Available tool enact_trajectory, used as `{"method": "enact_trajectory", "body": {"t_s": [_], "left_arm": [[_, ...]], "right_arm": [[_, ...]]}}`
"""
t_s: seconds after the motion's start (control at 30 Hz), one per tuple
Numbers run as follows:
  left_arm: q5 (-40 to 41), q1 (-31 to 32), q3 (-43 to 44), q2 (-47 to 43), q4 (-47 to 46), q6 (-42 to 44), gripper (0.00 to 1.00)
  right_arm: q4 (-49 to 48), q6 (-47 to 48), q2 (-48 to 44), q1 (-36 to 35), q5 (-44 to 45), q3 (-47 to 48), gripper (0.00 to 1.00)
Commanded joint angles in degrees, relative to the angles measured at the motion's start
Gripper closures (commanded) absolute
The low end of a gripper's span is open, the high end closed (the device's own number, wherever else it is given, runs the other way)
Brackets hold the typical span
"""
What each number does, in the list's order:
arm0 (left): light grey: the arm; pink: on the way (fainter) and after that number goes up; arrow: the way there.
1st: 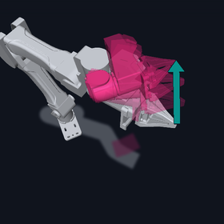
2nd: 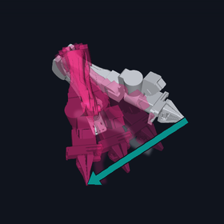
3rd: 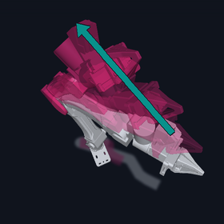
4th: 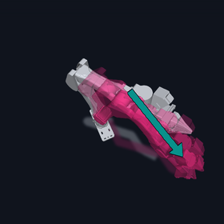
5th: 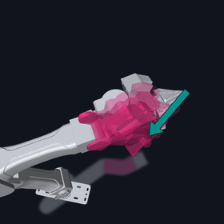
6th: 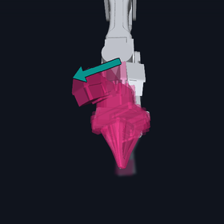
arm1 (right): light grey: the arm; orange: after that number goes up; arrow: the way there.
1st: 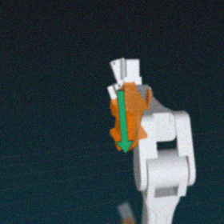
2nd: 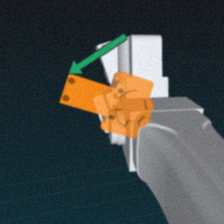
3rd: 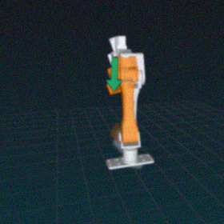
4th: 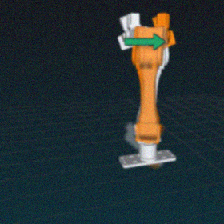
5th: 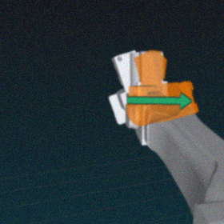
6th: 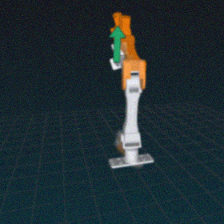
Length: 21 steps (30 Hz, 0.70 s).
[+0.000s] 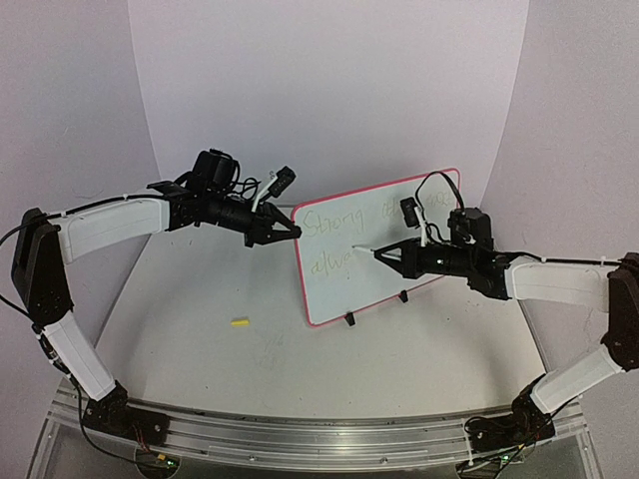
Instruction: Write a sentence on the whiteboard
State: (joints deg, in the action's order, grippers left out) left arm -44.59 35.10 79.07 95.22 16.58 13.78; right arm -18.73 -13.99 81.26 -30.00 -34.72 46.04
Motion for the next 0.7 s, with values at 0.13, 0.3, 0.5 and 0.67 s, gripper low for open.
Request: {"method": "enact_trajectory", "body": {"t_s": [0.13,0.3,0.5,0.67], "left_arm": [[-1.9,1.6,0.1,-0.5,3.7,2.9,1.0],[-1.8,1.6,0.1,-0.4,3.7,3.1,1.0],[-1.9,1.6,0.1,-0.6,3.7,3.0,1.0],[-1.9,1.6,0.1,-0.6,3.7,3.1,1.0]], "right_arm": [[-3.7,-1.0,2.5,0.2,1.6,1.3,1.0],[-3.6,-1.4,1.6,0.3,5.0,-0.3,1.0],[-3.7,-2.2,0.7,0.3,7.9,-3.4,1.0],[-3.7,-2.3,0.1,0.2,8.1,-4.3,1.0]]}}
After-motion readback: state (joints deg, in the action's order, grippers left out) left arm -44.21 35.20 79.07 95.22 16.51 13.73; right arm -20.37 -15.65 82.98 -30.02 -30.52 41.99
